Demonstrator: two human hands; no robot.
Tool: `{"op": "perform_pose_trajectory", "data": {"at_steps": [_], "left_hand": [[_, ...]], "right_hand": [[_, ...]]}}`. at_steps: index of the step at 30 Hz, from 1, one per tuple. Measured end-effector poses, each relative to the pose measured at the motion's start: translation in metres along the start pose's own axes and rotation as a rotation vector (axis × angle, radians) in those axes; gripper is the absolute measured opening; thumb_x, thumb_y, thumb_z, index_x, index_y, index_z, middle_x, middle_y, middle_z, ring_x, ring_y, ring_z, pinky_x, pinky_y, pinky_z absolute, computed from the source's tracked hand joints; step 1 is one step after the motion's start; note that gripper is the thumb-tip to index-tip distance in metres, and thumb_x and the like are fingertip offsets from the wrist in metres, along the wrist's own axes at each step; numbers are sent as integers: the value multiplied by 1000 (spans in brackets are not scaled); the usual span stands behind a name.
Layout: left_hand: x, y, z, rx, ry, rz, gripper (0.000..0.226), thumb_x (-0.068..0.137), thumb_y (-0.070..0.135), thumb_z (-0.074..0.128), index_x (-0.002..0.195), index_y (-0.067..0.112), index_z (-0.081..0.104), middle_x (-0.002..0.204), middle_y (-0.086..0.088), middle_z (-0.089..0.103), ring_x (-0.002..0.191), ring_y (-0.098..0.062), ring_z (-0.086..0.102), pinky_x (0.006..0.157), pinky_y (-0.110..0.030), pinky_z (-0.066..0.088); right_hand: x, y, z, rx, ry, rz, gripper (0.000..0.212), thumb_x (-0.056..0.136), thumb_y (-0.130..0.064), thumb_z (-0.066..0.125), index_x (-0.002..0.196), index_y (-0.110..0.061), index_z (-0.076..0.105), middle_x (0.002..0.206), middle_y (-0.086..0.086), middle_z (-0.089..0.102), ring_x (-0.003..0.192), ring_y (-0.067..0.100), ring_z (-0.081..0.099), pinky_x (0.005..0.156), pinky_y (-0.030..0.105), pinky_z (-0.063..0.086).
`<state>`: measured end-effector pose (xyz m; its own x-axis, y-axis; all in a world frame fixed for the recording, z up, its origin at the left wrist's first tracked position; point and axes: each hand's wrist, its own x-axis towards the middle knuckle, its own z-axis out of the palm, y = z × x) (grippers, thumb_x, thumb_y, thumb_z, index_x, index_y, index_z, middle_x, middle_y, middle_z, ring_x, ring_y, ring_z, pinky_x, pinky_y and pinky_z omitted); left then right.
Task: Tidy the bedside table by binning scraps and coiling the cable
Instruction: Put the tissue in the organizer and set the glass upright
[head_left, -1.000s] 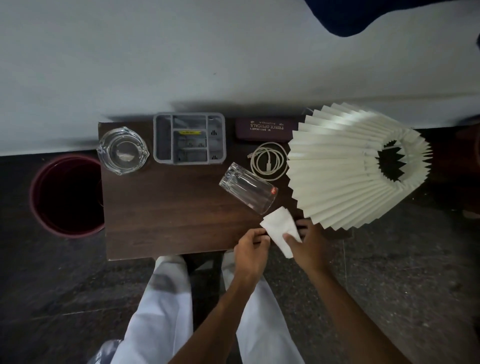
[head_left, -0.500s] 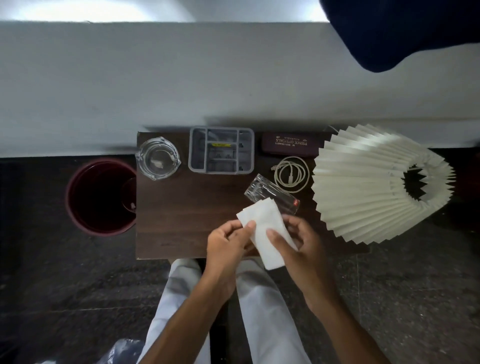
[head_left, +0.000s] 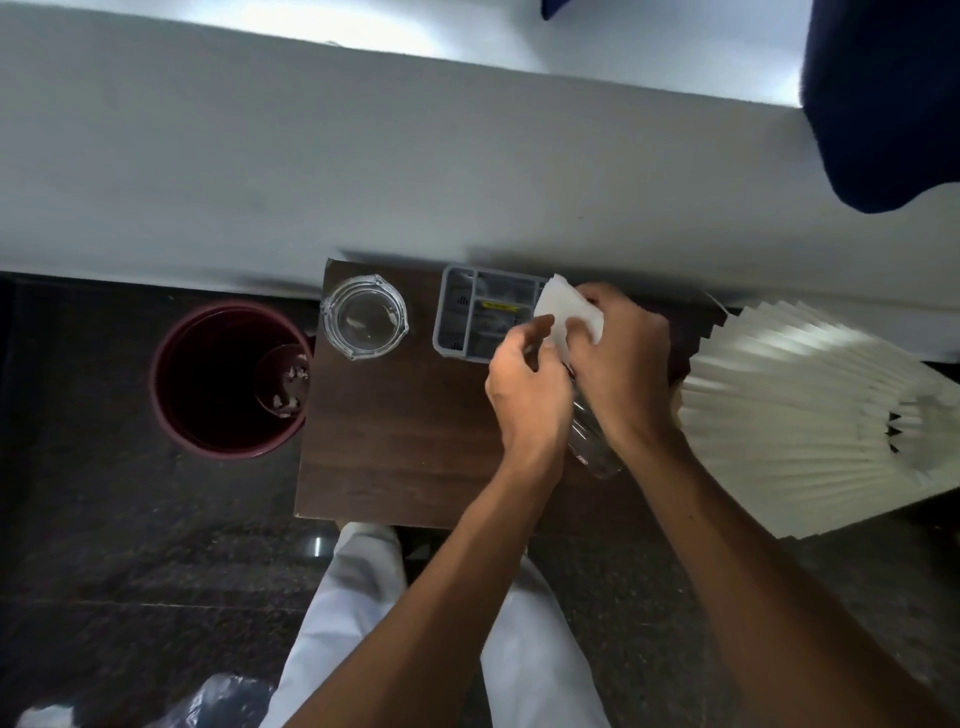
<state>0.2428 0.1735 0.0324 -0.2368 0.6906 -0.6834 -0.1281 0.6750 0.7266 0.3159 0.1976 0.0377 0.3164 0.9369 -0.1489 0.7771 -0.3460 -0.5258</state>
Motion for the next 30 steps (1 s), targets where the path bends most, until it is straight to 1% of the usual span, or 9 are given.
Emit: {"op": "perform_pose_trajectory", "data": {"at_steps": [3,7,10,15,19,23,25,28,30], "left_hand": [[9,1,-3,55,-78,-35,28,102,28,57,127,25,69,121,6,72,113,-9,65,103,-34,53],[17,1,-12,106,-186,-97,29,99,32,55,120,26,73,113,5,75,109,-11,68,101,-36,54],[20,0,-16,114,-253,-98,44,90,47,56,127,27,69,122,4,74,116,-14,67,104,-40,53],[25,8,-18,209,-316,-55,44,100,39,51,140,25,59,141,0,64,128,-17,60,111,-39,47],[29,16,-16,314,-307,-22,35,103,38,45,120,25,73,117,-5,75,113,-23,66,100,-40,51],[28,24,-15,313,-232,-53,38,102,41,46,107,19,77,107,-9,75,105,-25,66,88,-35,50],[28,27,-15,259,-207,-97,38,97,41,49,101,17,77,102,-9,75,102,-27,67,91,-39,54],[30,22,-14,154,-194,-181,43,79,50,51,90,19,79,93,-8,78,95,-28,72,92,-50,58],[30,18,-14,113,-210,-218,44,76,49,51,88,19,79,91,-8,79,93,-28,74,92,-53,58]], "right_hand": [[3,1,10,-44,-15,-20,28,90,-13,66,118,-10,69,105,16,75,98,33,70,83,34,54],[7,3,16,-120,-45,10,29,85,-15,67,114,-12,72,99,17,76,95,36,70,80,37,54],[8,1,10,-131,-2,17,30,85,-15,67,114,-13,72,102,17,76,97,38,70,83,39,56],[4,4,7,-149,-30,24,30,85,-16,67,114,-13,73,103,15,76,96,36,71,85,37,55],[5,3,9,-96,-60,21,26,86,-16,66,110,-14,76,98,11,78,91,30,71,74,23,43],[15,-4,12,17,-170,180,18,90,-25,58,89,-15,73,81,3,72,81,23,64,66,28,41],[20,-9,12,82,-185,288,34,95,-37,54,78,-11,65,73,2,65,78,21,59,64,30,35],[20,-15,8,274,-140,478,54,100,-54,44,67,-15,62,71,-1,64,77,20,60,76,32,45],[16,-14,9,392,-130,563,57,98,-59,42,66,-18,64,75,-2,69,83,20,68,87,42,54]]}}
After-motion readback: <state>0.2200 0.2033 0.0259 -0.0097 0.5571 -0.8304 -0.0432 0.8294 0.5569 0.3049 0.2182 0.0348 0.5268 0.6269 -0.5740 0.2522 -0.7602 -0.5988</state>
